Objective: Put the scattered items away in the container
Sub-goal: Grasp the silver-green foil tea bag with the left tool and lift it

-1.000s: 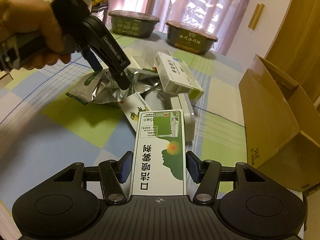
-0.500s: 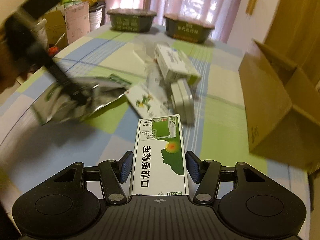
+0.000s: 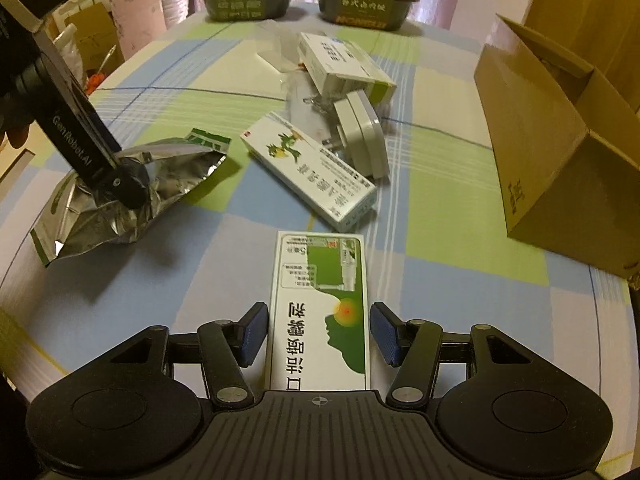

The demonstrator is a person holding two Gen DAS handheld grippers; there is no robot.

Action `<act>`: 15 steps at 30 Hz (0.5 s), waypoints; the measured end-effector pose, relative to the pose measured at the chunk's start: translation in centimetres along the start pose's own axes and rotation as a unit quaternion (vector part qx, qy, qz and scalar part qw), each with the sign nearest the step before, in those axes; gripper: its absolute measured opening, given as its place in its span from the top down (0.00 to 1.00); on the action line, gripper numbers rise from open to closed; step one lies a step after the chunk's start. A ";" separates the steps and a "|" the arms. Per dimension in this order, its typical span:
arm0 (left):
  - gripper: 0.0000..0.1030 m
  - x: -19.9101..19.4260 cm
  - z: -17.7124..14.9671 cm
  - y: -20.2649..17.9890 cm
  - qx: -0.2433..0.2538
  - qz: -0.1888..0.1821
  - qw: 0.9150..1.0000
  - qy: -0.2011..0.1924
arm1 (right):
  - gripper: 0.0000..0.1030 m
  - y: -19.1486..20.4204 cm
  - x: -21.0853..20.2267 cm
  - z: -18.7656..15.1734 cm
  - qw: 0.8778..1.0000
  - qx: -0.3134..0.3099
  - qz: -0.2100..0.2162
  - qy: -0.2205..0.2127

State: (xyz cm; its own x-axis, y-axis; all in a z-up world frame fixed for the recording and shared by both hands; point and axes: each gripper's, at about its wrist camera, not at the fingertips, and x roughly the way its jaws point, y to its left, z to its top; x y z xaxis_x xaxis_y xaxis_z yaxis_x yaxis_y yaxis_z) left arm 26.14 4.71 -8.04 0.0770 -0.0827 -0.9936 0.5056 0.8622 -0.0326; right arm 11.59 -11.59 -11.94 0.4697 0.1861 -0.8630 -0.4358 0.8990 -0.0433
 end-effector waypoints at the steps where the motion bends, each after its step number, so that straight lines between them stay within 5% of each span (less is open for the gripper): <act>1: 0.31 0.3 0.1 0.1 0.000 -0.001 1.000 0.005 | 0.42 -0.1 0.2 -0.1 1.000 0.001 0.001 0.004; 7: 0.33 1.2 -0.2 0.9 -0.016 -0.023 0.999 0.022 | 0.42 -0.7 1.4 0.0 1.000 0.006 0.006 0.021; 15: 0.60 0.6 -0.8 0.9 -0.028 -0.041 0.999 0.009 | 0.44 -1.6 1.8 1.1 0.998 0.035 0.026 0.037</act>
State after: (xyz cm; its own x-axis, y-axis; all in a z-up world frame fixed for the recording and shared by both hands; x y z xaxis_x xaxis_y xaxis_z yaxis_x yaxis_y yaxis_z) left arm 25.96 5.79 -8.71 0.0209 -0.1454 -0.9892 0.4598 0.8799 -0.1196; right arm 13.93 -12.30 -12.86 0.3896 0.2060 -0.8977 -0.4028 0.9146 0.0351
